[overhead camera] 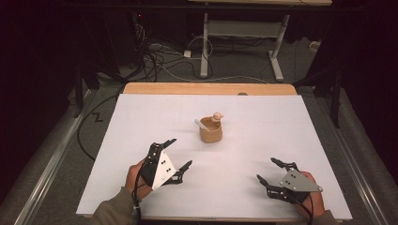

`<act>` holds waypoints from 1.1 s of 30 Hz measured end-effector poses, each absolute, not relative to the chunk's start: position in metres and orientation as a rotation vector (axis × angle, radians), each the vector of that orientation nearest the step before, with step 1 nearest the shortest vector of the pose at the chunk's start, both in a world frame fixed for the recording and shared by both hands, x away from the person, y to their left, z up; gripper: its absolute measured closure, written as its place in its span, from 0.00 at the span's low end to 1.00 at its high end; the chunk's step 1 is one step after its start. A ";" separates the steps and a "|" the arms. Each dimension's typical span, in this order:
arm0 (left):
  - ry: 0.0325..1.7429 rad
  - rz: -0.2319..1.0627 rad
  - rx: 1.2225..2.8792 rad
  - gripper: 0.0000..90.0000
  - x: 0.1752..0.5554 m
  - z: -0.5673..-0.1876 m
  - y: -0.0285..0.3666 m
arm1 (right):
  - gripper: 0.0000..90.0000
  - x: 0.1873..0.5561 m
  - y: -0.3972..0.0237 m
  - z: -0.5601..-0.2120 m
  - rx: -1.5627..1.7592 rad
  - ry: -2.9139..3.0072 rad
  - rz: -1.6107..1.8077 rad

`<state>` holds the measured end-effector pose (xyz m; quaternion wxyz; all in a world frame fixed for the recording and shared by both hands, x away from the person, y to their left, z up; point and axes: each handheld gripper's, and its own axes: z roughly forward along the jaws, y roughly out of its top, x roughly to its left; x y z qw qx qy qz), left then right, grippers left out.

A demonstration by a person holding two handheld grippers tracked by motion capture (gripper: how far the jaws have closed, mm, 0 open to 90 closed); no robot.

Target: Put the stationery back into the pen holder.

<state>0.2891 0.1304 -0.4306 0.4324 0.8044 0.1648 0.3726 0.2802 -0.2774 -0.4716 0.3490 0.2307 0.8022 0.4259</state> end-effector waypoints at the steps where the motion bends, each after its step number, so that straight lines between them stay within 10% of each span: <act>1: 0.415 0.923 2.007 0.21 0.288 -0.433 0.132 | 0.30 0.280 -0.277 -0.471 0.595 2.079 1.104; 33: 0.523 0.838 2.160 0.21 0.284 -0.477 0.180 | 0.30 0.281 -0.280 -0.471 0.626 2.055 1.096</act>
